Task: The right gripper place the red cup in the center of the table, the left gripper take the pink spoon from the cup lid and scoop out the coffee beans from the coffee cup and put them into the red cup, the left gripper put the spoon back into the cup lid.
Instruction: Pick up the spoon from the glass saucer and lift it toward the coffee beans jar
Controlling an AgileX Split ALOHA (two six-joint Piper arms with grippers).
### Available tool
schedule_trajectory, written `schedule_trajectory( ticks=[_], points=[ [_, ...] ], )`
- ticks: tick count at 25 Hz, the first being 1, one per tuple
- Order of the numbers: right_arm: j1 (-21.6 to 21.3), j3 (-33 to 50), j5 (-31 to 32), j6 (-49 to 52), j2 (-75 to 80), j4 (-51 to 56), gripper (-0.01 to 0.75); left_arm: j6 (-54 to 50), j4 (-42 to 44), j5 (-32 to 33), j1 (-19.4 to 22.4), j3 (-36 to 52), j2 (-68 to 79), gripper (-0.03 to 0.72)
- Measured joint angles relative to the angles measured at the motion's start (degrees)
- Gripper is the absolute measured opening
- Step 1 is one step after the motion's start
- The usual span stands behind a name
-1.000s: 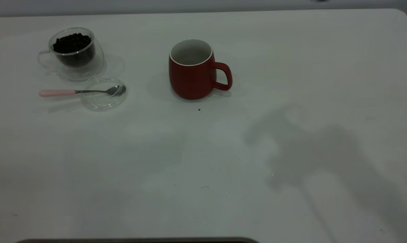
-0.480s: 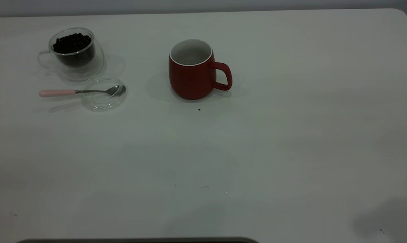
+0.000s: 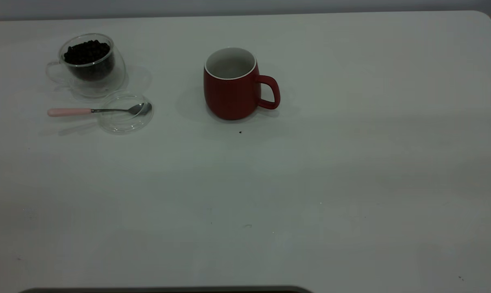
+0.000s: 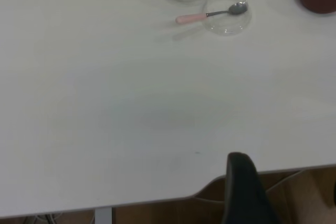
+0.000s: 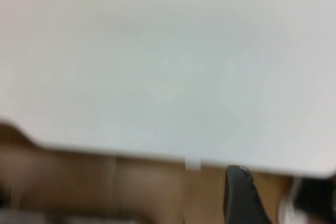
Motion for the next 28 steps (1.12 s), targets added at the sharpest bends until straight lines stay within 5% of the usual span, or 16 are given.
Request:
schedule_trajectory(
  ticks=[7, 28],
  points=[
    [-3.44, 0.0, 1.09, 0.02, -17.22, 0.0, 0.439, -0.07, 0.0, 0.0, 0.0, 0.0, 0.0, 0.465],
    [-4.39, 0.0, 1.14, 0.07, -17.72, 0.0, 0.439, -0.07, 0.0, 0.0, 0.0, 0.0, 0.0, 0.465]
  ],
)
